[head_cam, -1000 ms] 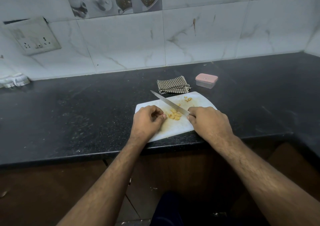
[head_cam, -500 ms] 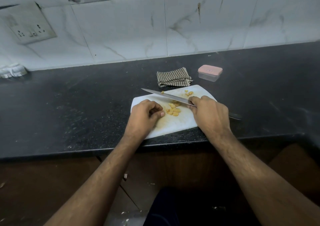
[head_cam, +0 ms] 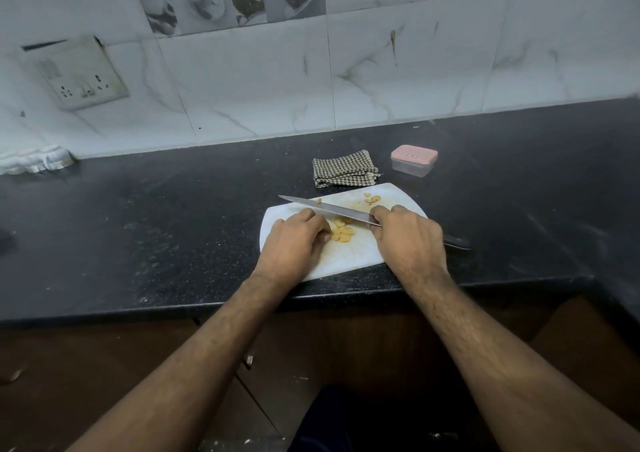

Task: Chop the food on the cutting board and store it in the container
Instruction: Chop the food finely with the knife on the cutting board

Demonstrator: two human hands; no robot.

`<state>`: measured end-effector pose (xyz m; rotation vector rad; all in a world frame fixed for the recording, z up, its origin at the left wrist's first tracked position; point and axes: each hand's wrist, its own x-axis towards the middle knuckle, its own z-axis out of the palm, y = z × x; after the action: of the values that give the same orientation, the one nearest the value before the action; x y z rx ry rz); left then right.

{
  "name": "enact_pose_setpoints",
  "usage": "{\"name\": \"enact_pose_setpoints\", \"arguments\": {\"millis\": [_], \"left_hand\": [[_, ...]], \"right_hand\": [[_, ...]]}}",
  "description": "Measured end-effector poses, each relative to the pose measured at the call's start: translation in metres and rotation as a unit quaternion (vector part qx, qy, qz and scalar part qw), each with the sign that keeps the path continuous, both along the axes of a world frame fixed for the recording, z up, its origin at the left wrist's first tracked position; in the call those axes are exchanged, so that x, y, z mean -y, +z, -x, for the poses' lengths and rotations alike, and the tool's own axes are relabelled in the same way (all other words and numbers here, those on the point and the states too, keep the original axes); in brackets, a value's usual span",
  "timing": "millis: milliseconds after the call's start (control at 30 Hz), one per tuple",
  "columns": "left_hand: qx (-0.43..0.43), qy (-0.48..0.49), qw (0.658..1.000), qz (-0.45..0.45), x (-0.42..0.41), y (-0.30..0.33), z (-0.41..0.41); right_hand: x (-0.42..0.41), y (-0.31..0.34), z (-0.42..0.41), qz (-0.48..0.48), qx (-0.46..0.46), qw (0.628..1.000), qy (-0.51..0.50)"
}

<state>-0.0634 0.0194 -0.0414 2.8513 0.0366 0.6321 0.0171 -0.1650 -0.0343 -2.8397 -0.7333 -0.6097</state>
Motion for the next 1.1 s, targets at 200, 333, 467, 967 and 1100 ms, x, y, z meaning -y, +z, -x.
{"name": "enact_pose_setpoints", "arguments": {"millis": [200, 333, 467, 967, 1100], "left_hand": [[0.026, 0.029, 0.998, 0.045, -0.003, -0.001, 0.000], [0.063, 0.030, 0.996, 0.053, -0.001, -0.003, 0.005], [0.085, 0.004, 0.993, 0.081, -0.005, -0.001, 0.004], [-0.011, 0.129, 0.980, 0.151, -0.034, 0.020, -0.029], [0.011, 0.114, 0.979, 0.168, -0.027, 0.034, -0.038]], "right_hand": [[0.001, 0.000, 0.001, -0.009, -0.003, 1.000, 0.008], [0.001, -0.001, 0.000, -0.006, 0.004, 1.000, 0.012], [0.000, -0.002, -0.003, 0.002, 0.029, 0.999, 0.017], [-0.002, -0.001, -0.004, 0.006, 0.035, 0.999, 0.037], [-0.002, 0.000, -0.003, 0.014, 0.013, 1.000, 0.024]]}}
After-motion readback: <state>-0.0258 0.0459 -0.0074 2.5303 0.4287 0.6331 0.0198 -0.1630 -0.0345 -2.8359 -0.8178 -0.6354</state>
